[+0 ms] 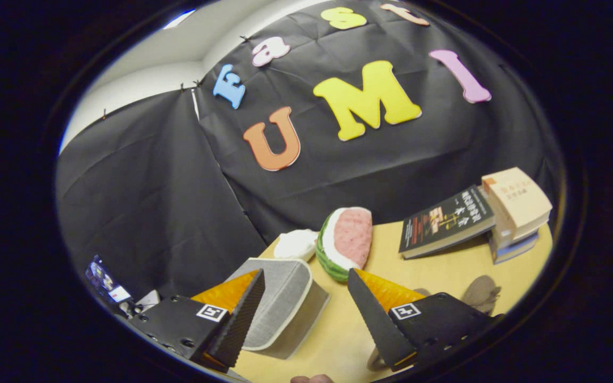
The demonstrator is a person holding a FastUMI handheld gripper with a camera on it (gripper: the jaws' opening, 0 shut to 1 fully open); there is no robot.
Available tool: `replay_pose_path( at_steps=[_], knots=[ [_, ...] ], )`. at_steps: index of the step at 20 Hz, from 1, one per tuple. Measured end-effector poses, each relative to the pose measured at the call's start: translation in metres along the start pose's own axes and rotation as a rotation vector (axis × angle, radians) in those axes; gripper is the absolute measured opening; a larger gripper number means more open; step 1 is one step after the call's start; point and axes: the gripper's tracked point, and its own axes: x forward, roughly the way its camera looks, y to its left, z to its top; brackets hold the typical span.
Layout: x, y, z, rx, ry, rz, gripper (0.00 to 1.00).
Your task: Open the storage box then place both shoes into the box .Put the left shoe in first, then the right shoe, with the right side of both shoes facing outward in a uniform manner.
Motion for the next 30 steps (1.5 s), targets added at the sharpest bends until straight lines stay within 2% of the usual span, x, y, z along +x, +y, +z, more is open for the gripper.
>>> replay_pose_path(
  at_steps=[3,6,9,13,28,30],
  knots=[
    [0.027,0.002,-0.027,0.074,0.07,0.034,0.96],
    [0.044,0.005,-0.053,0.078,0.123,0.046,0.96],
    [0.056,0.015,-0.07,0.121,0.164,0.098,0.96],
    [0.072,0.016,-0.09,0.251,0.221,0.134,0.96],
    [0.089,0.032,-0.114,0.531,0.312,0.224,0.96],
    [0.089,0.038,-0.112,0.578,0.327,0.259,0.95]
  ],
)
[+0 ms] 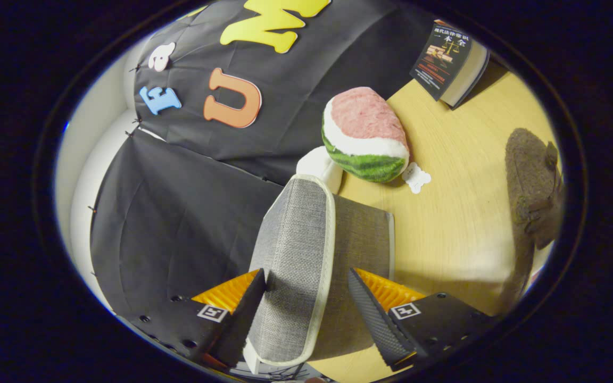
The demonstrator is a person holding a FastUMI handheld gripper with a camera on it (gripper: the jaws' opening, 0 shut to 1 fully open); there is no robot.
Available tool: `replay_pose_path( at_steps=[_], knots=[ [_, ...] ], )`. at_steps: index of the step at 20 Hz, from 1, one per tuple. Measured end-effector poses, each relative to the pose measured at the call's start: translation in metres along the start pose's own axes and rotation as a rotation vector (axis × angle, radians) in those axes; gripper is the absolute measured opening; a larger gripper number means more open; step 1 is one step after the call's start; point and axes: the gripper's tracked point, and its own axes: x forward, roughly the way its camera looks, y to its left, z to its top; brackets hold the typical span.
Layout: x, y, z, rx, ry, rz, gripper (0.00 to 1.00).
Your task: Open the storage box then place both shoes into the box .Put the left shoe in first, then the right shoe, with the right side of both shoes facing outward in a uniform manner.
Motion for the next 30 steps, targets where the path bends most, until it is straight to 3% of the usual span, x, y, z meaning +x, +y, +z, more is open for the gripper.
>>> replay_pose_path(
  at_steps=[2,7,8,9,10,11,20,22,24,30],
  knots=[
    [0.0,0.002,-0.001,0.016,0.017,0.007,0.75],
    [-0.008,0.004,0.002,0.03,0.039,0.03,0.67],
    [-0.028,-0.001,0.016,0.041,0.014,0.017,0.65],
    [-0.007,-0.001,0.015,0.066,0.004,0.024,0.48],
    [-0.015,0.002,0.017,0.082,0.007,0.041,0.32],
    [-0.019,0.006,0.016,0.084,0.013,0.052,0.29],
    [-0.026,0.074,0.004,-0.017,0.079,0.217,0.29],
    [-0.011,0.087,0.011,-0.029,0.053,0.222,0.28],
    [-0.019,0.098,0.015,0.006,0.047,0.251,0.0],
    [-0.02,0.139,0.014,-0.039,0.065,0.296,0.0]
  ],
)
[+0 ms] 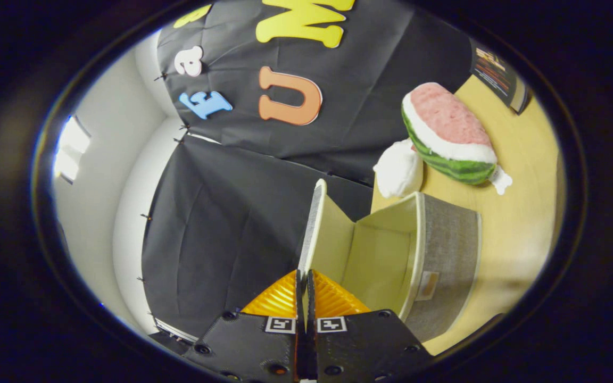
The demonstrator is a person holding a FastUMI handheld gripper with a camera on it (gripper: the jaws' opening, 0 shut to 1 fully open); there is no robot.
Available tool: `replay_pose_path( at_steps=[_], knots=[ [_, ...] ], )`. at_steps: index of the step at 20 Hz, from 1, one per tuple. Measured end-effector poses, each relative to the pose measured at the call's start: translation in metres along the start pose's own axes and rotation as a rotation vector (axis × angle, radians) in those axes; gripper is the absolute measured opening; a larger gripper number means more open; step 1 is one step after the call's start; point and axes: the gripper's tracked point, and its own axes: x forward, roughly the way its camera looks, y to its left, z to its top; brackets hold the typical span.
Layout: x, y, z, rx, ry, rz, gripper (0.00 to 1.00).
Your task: Open the storage box then place both shoes into the box .Put the left shoe in first, then the right shoe, with the right side of both shoes facing outward in a uniform manner.
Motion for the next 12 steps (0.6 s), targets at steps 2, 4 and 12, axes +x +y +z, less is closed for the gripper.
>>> replay_pose_path(
  at_steps=[2,4,12],
  knots=[
    [0.009,0.018,0.004,-0.046,0.007,-0.003,0.0],
    [0.023,0.034,0.005,-0.119,0.022,-0.022,0.0],
    [0.103,0.091,-0.021,-0.328,0.093,-0.087,0.0]
  ],
)
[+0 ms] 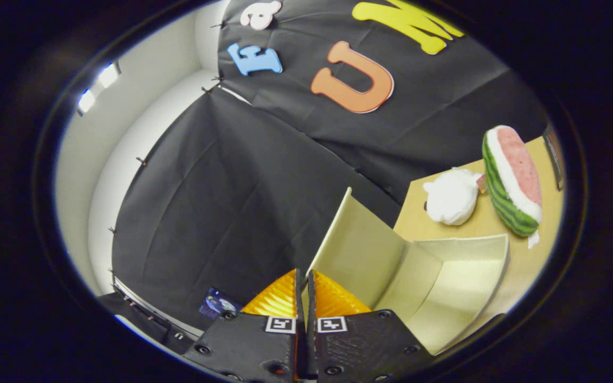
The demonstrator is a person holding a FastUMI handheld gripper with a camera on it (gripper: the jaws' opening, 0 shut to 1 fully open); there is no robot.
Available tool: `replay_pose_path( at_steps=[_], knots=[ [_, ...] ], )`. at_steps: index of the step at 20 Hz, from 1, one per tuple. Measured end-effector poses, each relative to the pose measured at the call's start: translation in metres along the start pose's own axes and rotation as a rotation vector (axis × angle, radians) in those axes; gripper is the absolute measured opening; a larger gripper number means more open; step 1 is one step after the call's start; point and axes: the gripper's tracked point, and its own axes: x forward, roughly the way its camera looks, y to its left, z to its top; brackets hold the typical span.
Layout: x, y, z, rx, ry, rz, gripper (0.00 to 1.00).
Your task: Open the storage box then place both shoes into the box .Put the left shoe in first, then the right shoe, with the right side of both shoes facing outward in a uniform manner.
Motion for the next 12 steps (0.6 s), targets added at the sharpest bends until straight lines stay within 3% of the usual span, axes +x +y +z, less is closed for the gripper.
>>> replay_pose_path(
  at_steps=[7,12],
  knots=[
    [0.062,0.019,-0.017,-0.087,0.028,-0.086,0.04],
    [0.084,0.019,-0.017,-0.148,0.005,-0.164,0.4]
  ],
)
